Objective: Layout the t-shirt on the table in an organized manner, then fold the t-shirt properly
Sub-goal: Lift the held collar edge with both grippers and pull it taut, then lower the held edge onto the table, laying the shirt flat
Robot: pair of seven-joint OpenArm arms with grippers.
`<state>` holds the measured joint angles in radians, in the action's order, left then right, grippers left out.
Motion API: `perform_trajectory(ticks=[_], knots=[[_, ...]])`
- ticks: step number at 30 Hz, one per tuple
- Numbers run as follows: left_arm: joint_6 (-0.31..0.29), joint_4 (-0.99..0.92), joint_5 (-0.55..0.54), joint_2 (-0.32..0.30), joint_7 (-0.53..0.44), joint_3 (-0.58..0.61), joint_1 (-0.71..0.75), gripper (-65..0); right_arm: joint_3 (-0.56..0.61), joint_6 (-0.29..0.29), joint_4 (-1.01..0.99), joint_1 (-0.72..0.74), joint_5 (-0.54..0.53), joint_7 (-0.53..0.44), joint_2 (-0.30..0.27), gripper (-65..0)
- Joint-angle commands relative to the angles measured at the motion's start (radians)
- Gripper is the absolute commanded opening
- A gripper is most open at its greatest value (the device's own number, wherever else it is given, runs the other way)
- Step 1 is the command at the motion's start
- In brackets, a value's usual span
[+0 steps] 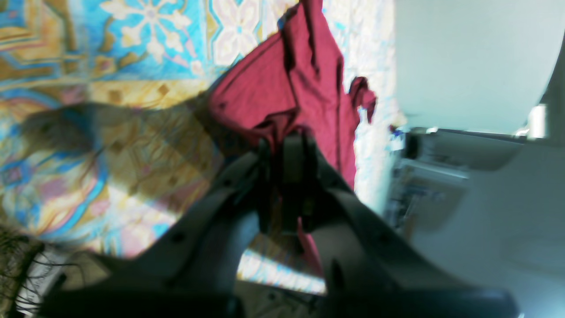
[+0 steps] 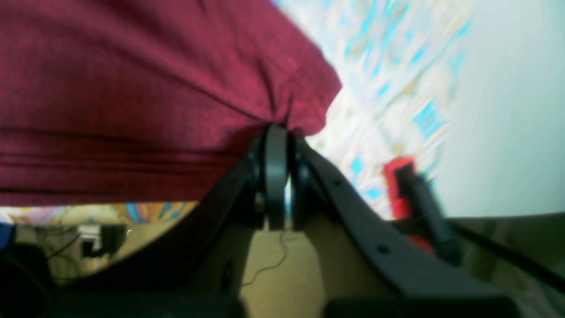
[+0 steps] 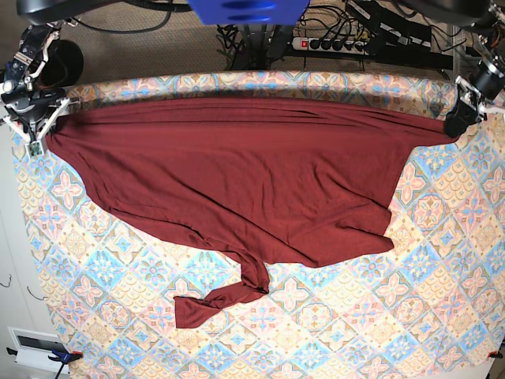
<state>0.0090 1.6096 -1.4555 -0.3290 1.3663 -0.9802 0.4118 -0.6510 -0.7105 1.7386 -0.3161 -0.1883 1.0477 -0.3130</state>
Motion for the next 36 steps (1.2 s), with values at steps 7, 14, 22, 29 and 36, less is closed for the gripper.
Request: perform_trajectory(ticks=[7,14,22,29,36], knots=[[-0.001,-0.121,0.074,0.014,-0.041,-0.013,-0.101,-65.0,-0.006,0.012,-0.001,0.082,0.017,-0.004,-0.027,-63.9],[-0.001,-0.124,0.157,0.077,-0.043,0.024,-0.216,-65.0,-0.005,0.012,-0.035,0.088,0.019,-0.002,-0.027,-63.9],[-0.001,-0.125,0.201,0.143,-0.044,0.083,-0.287,-65.0,-0.005,0.012,-0.091,0.147,0.019,-0.002,-0.027,-63.9],[-0.001,-0.125,0.203,0.172,-0.044,0.085,-0.324,-65.0,-0.010,0.012,-0.091,0.183,0.019,-0.002,-0.027,-63.9],[-0.001,-0.127,0.290,0.179,-0.084,0.086,-0.350,-65.0,-0.005,0.012,-0.105,0.232,0.019,-0.002,-0.025,-63.9]])
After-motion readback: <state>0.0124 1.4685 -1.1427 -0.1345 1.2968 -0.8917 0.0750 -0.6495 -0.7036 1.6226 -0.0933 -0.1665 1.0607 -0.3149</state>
